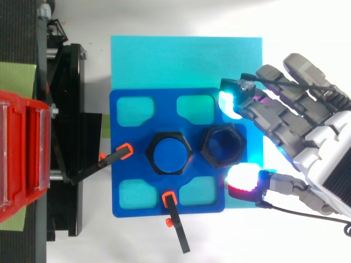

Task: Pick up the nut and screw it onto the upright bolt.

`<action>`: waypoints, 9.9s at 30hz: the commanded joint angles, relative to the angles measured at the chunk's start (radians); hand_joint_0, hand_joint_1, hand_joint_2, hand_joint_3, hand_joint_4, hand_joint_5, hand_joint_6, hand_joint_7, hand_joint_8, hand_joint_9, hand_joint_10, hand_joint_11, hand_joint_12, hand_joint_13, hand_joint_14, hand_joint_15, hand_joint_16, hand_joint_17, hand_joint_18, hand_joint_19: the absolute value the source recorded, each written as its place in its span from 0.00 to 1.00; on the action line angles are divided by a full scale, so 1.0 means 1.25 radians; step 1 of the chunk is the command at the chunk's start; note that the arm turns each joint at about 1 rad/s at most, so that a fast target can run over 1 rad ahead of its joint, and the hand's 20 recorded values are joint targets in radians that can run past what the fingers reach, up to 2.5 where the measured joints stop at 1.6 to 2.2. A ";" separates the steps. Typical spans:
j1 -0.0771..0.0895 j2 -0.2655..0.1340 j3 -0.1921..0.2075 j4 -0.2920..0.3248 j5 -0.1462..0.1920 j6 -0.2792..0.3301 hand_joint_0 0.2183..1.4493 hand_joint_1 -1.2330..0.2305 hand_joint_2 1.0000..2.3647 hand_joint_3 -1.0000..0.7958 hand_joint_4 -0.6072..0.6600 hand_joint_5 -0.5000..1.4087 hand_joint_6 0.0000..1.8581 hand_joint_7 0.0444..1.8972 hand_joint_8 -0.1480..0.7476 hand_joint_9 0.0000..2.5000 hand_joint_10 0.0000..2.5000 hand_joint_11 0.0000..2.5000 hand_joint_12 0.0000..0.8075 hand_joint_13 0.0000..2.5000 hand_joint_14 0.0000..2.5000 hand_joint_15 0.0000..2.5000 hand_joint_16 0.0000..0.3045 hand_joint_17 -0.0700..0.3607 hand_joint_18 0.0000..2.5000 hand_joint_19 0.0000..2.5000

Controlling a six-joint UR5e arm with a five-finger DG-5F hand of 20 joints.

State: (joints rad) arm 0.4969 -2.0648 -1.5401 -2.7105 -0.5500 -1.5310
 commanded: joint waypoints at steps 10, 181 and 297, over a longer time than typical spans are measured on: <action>-0.001 0.000 0.017 -0.087 -0.001 0.031 0.28 0.41 0.00 0.30 0.61 0.16 0.46 0.45 0.46 0.20 0.00 0.00 0.39 0.20 0.00 0.00 0.11 0.34 0.11 0.00; -0.094 0.054 0.285 -0.412 -0.206 0.090 0.25 0.43 0.00 0.28 0.66 0.16 0.41 0.47 0.46 0.19 0.00 0.00 0.40 0.21 0.00 0.00 0.12 0.36 0.13 0.00; -0.139 -0.037 0.182 -0.076 -0.374 0.017 0.26 0.44 0.00 0.28 0.65 0.17 0.40 0.49 0.47 0.20 0.00 0.00 0.39 0.23 0.00 0.00 0.12 0.35 0.14 0.00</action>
State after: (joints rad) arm 0.3250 -2.1108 -1.3134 -2.8048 -1.0166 -1.5095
